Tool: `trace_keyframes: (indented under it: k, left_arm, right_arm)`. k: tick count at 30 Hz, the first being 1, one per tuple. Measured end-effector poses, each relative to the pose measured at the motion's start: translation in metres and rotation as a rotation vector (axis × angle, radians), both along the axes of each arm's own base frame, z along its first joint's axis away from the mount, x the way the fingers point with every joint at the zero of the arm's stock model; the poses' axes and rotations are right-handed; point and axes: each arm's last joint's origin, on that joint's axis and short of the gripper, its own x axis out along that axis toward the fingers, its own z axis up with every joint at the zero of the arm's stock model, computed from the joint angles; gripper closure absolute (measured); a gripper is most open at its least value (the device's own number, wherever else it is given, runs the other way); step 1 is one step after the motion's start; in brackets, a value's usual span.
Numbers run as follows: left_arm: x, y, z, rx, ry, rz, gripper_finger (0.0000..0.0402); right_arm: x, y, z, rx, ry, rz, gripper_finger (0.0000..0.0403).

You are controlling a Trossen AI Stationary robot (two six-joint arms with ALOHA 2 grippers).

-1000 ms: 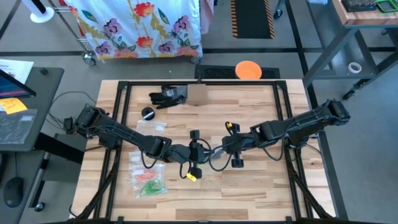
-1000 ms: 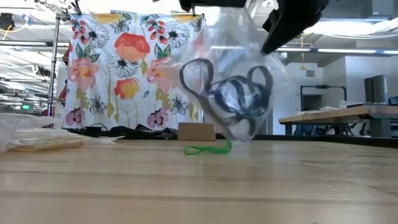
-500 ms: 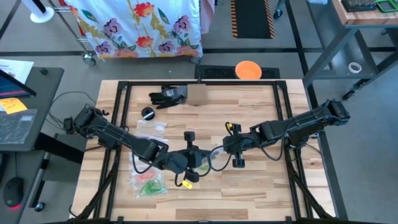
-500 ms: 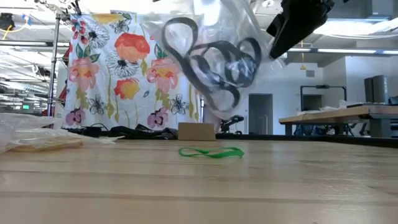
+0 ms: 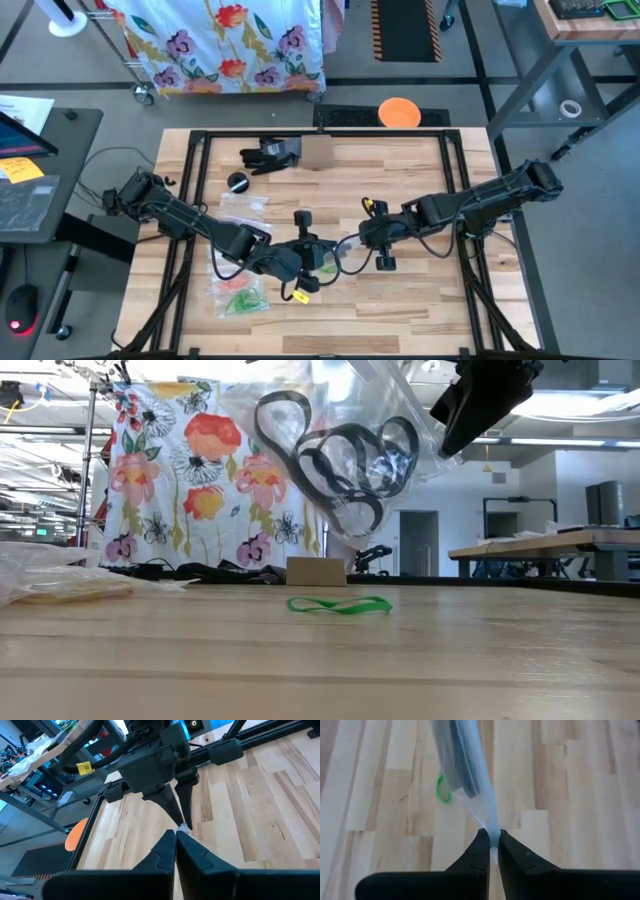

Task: Sort rubber bands
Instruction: Close the transparent zip bag

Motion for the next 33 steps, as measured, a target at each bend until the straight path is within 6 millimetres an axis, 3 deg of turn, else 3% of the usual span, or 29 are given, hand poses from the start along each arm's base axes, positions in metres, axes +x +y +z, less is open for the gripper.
trace_keyframes:
  k: [16, 20, 26, 33]
  left_arm:
    - [-0.001, 0.001, 0.0, -0.026, 0.001, 0.017, 0.0401]
    - [-0.001, 0.001, -0.001, -0.032, 0.001, 0.018, 0.0401]
    - [0.0, 0.001, -0.001, -0.032, 0.002, 0.018, 0.0401]
    - [0.0, 0.001, -0.002, -0.028, 0.004, 0.017, 0.0401]
  right_arm:
    - [0.02, 0.004, 0.026, -0.014, -0.253, 0.09, 0.0277]
    - [0.023, 0.002, 0.03, -0.032, -0.305, 0.109, 0.0268]
    - [0.023, 0.001, 0.029, -0.037, -0.296, 0.111, 0.0303]
    - [0.022, 0.001, 0.029, -0.054, -0.288, 0.13, 0.0392]
